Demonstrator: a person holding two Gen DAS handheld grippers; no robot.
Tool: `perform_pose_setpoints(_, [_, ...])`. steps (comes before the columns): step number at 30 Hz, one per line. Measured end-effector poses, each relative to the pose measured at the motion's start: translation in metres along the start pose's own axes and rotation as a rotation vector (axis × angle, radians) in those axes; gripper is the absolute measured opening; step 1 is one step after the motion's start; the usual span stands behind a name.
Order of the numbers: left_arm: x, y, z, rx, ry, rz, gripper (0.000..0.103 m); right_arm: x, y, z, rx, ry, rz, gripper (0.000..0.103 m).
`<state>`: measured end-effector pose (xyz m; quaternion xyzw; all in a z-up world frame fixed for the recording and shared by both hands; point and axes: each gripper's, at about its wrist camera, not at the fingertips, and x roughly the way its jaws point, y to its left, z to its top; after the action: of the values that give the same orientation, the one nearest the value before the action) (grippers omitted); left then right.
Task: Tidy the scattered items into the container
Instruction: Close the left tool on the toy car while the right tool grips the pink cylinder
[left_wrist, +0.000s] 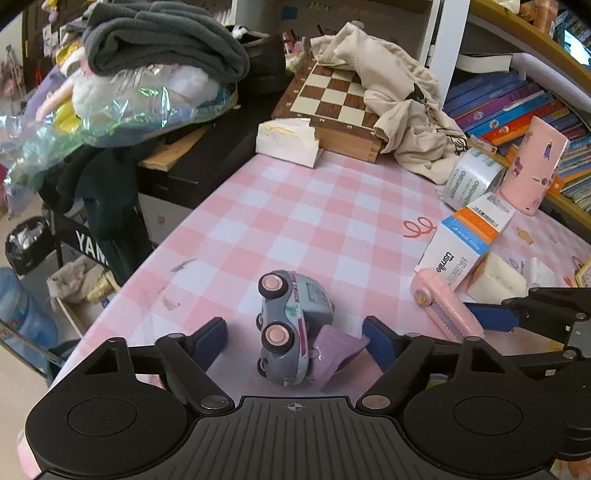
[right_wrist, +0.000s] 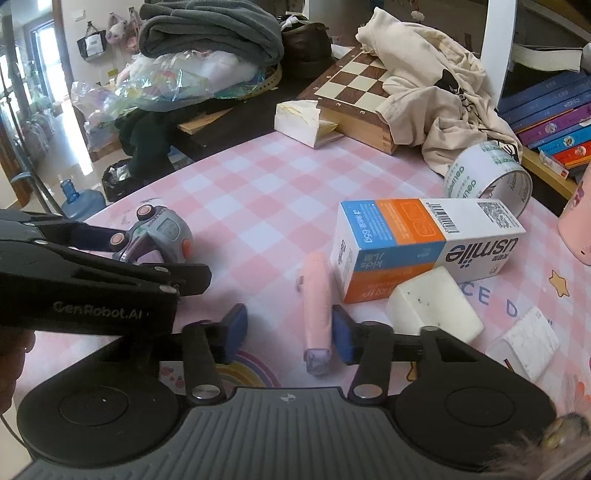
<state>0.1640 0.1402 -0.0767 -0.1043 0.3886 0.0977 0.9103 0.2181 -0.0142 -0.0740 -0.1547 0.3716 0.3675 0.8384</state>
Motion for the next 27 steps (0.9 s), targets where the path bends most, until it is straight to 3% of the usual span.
perform_pose_setpoints(3, [0.000,-0.001,0.001,0.015,-0.001,-0.015,0.067,-0.001,-0.002,0.000,0.004,0.001,0.001,0.024])
perform_pose_setpoints(5, [0.000,-0.003,0.001,0.029,-0.004,-0.017,0.053,-0.002,-0.005,0.000,0.019,0.006,0.002,0.018])
perform_pose_setpoints(7, [-0.001,-0.004,0.001,0.036,-0.002,-0.015,0.048,-0.004,-0.009,0.000,0.047,0.010,0.005,0.014])
perform_pose_setpoints(21, [-0.027,0.010,-0.009,-0.102,0.056,-0.082,0.047,-0.028,-0.006,-0.005,0.097,0.004,0.020,0.014])
perform_pose_setpoints(27, [-0.042,0.006,-0.013,-0.115,0.056,-0.126,0.047,-0.046,-0.001,-0.014,0.110,0.007,0.018,0.014])
